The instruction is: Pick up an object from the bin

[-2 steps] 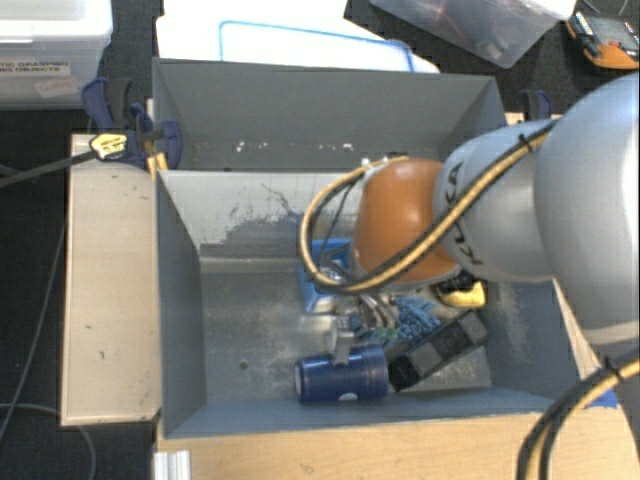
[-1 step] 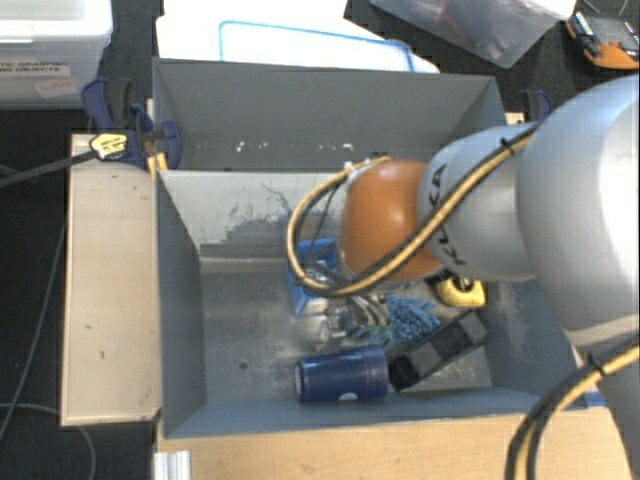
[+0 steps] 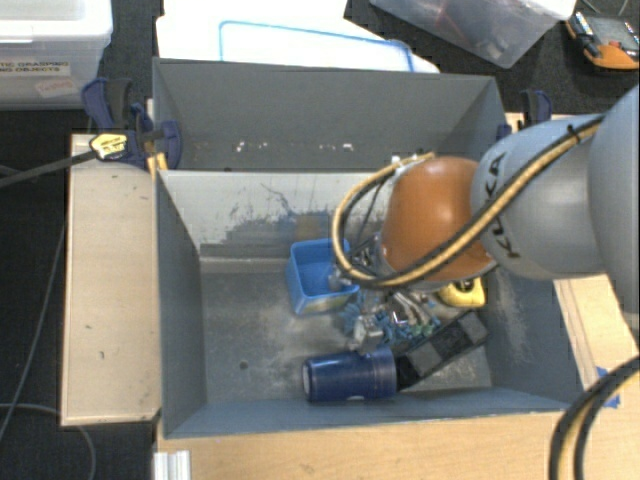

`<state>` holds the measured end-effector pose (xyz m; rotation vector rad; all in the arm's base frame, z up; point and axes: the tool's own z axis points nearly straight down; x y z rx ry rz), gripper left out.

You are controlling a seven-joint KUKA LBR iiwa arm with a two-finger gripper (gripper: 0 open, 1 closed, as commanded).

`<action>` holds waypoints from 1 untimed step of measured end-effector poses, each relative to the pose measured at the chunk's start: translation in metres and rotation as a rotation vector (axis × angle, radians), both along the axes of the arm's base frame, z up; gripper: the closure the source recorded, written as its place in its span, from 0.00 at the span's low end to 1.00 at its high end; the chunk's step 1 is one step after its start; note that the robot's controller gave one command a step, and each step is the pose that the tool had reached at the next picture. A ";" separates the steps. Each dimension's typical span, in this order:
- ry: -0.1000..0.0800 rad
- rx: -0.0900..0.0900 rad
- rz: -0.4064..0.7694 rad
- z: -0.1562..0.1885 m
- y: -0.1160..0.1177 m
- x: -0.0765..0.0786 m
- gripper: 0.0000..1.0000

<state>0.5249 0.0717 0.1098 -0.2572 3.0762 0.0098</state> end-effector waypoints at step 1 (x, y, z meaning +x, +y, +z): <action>0.012 0.011 -0.231 -0.002 -0.064 0.010 0.00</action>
Offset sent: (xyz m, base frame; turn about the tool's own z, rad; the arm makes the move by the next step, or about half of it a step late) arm 0.0194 -0.0970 -0.0398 0.0293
